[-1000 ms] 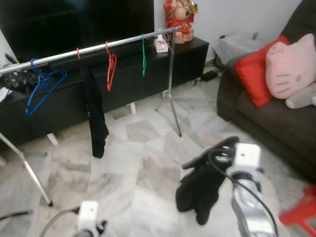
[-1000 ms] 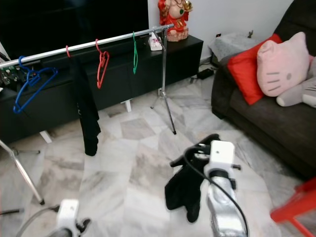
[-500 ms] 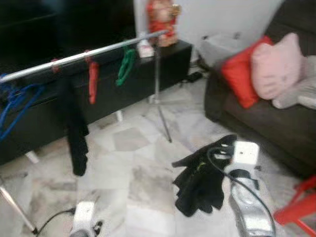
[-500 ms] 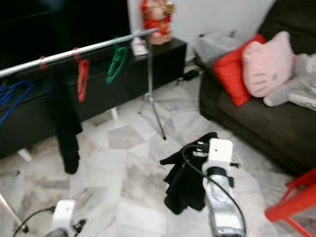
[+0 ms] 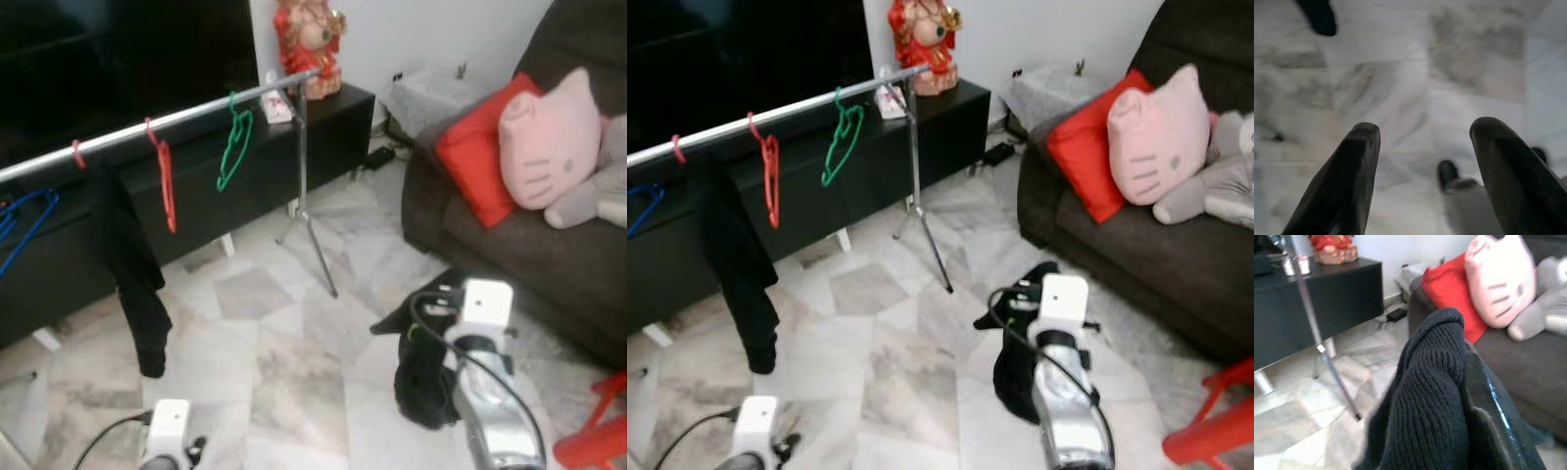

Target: Hang hanger

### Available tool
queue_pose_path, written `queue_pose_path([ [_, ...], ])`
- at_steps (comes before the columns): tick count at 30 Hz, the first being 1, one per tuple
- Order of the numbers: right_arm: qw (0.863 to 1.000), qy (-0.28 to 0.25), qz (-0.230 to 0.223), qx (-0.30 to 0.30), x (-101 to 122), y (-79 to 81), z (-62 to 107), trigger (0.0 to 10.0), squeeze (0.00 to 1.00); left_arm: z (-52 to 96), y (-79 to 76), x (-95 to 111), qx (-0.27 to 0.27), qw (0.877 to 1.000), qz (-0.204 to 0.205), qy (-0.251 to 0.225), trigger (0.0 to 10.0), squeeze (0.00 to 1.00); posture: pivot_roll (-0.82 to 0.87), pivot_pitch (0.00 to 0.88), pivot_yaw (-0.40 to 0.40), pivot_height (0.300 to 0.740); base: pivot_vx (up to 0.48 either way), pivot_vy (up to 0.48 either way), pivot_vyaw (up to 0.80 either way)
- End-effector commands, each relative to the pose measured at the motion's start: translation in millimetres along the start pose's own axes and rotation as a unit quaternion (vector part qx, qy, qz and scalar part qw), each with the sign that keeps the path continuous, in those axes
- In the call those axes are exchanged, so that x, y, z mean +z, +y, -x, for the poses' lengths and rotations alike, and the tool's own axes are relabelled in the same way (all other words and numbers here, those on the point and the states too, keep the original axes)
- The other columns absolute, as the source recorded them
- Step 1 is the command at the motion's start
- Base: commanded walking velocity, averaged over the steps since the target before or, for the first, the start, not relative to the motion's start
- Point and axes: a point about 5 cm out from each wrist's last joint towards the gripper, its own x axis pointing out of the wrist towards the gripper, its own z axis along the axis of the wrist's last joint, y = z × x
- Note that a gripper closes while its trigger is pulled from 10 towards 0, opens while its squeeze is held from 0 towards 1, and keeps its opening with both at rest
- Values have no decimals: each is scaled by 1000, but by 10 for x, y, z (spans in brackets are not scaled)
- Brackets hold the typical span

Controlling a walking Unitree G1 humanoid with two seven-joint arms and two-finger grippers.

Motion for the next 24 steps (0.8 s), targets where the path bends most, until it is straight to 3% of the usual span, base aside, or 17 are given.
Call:
queue_pose_path([
  [1, 1000, -27, -9, 8, 123, 76, -35, 10000, 0, 16, 124, -32, 15, 1000, -2, 8, 10000, 0, -137, 0, 1, 727, 334, 0, 0],
  [24, 999, -30, -3, 10, 130, 84, -45, 10000, 0, 17, 121, -40, 14, 1000, -3, 10, 10000, 0, -136, 0, 2, 727, 330, 0, 0],
])
